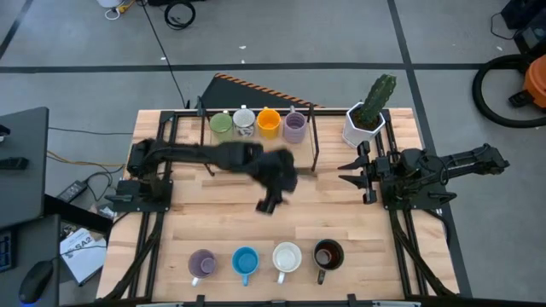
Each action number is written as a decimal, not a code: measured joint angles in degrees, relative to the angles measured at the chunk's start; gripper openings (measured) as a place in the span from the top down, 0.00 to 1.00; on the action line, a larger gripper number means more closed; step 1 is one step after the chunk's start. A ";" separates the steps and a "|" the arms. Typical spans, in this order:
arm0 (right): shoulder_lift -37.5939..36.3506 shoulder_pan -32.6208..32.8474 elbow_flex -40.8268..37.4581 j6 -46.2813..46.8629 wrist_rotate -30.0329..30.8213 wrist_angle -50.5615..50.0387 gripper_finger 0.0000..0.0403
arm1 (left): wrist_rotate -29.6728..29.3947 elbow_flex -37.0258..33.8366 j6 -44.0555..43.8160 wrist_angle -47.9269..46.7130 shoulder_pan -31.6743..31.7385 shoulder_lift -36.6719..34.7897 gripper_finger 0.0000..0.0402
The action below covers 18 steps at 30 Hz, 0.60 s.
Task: Place coffee mugs
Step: Put the green mug on the shelf
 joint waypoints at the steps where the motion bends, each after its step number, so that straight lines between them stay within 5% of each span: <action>1: 0.00 0.00 0.00 -0.07 0.00 0.21 0.72 | -0.74 -0.02 -1.41 -0.61 -1.84 0.29 0.46; 9: 0.04 -0.07 0.00 -0.56 0.07 1.25 0.72 | -9.76 -0.09 -13.30 -2.47 -11.49 2.87 0.46; 18: 0.84 -0.09 0.00 -1.26 0.11 2.41 0.72 | -6.03 0.01 -30.11 0.57 -11.84 6.06 0.46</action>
